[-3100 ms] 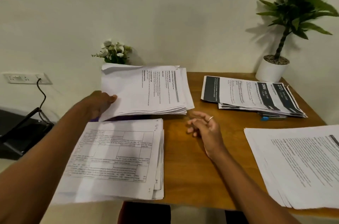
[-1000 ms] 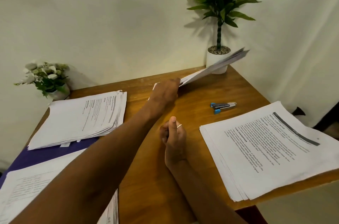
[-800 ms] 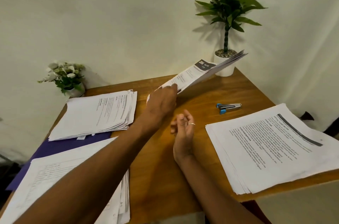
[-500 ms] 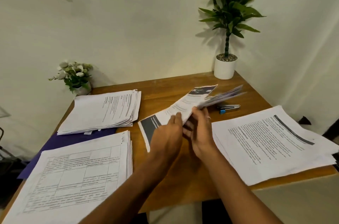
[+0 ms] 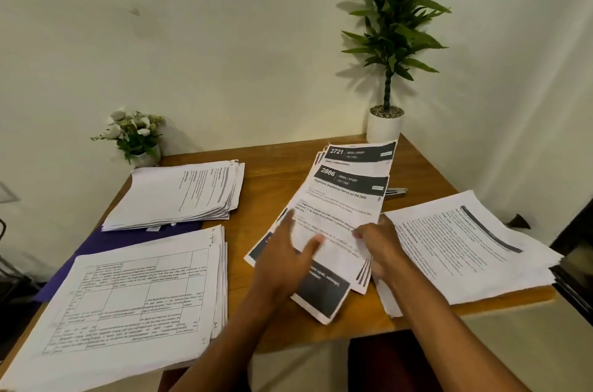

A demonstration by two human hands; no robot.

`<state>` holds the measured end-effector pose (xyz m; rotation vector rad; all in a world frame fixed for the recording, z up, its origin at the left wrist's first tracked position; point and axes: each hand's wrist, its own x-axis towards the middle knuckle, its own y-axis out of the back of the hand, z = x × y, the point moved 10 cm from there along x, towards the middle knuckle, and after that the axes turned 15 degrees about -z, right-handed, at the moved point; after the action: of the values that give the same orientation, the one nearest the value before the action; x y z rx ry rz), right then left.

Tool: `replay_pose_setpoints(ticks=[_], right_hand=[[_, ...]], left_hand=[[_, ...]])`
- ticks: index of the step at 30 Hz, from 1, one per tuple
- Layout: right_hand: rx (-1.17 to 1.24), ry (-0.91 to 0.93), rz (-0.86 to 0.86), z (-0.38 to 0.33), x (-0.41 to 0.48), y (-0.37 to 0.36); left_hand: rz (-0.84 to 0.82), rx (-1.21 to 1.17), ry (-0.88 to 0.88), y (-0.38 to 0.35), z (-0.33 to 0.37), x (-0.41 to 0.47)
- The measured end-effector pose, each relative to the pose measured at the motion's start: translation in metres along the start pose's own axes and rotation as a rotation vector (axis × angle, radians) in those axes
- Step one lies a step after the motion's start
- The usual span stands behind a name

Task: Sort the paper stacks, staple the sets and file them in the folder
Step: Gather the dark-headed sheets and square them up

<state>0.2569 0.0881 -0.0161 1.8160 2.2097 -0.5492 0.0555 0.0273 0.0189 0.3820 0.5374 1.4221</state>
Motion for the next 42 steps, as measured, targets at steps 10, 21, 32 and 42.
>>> replay_pose_setpoints(ticks=[10,21,32,42], right_hand=[[0.073,0.146,-0.318,-0.033,-0.006,-0.023],[-0.184,0.622,-0.233,-0.145,-0.046,-0.059],[-0.264,0.567,-0.215,-0.109,-0.031,-0.057],[-0.291,0.506,-0.21,-0.099,-0.017,-0.051]], left_hand=[[-0.039,-0.437,-0.004,0.067,-0.025,0.012],[0.359,-0.486,-0.383,0.132,0.069,-0.028],[0.29,-0.475,-0.293,0.116,0.027,-0.024],[0.127,-0.53,-0.162,0.096,0.013,-0.014]])
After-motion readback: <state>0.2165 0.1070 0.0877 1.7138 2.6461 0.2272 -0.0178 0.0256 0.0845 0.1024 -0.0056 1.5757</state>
